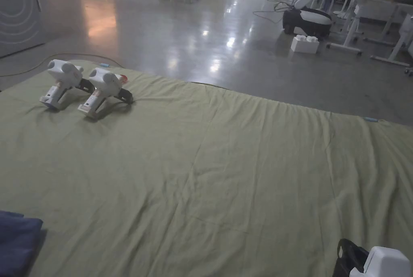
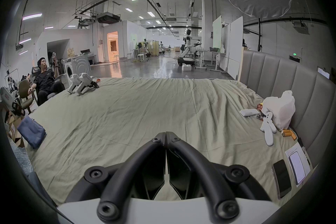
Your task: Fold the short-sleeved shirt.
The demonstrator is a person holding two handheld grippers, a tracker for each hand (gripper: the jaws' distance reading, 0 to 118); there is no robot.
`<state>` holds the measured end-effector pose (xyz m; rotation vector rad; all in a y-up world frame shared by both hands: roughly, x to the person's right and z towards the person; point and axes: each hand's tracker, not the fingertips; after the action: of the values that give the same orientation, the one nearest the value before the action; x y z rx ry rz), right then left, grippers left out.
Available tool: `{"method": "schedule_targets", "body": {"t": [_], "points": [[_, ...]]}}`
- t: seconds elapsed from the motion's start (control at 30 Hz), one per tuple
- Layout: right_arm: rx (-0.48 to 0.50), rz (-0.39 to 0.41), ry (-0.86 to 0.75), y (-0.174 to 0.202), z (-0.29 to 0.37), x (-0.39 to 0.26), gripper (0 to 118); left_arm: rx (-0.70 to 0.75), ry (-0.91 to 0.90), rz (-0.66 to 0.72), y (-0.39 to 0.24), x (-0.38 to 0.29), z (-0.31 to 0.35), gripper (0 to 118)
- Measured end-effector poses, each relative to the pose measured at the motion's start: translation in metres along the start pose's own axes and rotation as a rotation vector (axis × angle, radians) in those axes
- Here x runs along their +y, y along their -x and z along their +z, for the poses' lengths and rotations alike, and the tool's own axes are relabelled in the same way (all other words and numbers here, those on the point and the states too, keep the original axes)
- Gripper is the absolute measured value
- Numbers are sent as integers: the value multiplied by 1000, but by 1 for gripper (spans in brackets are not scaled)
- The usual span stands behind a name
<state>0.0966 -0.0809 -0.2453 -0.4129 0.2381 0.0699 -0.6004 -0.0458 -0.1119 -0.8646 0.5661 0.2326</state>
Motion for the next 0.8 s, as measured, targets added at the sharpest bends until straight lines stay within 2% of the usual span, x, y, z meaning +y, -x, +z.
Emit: {"method": "schedule_targets", "body": {"t": [0.17,0.33,0.5,0.57,0.7,0.8], "points": [[10,-8,-14,1,-2,2,0,52,-182,-97,-51,-1,33,90],[19,-17,-37,8,-2,7,0,-111,-336,-158,-125,-20,59,83],[7,-16,-70,16,-5,12,0,-237,-477,-194,-212,-45,73,71],[-7,-22,-87,17,-6,16,0,-285,-525,-177,-245,-54,80,64],[-37,-26,-135,18,-2,26,0,-352,-582,-208,-298,-65,78,38],[-50,-21,-168,18,2,33,0,-353,-649,-204,-332,-77,88,31]]}}
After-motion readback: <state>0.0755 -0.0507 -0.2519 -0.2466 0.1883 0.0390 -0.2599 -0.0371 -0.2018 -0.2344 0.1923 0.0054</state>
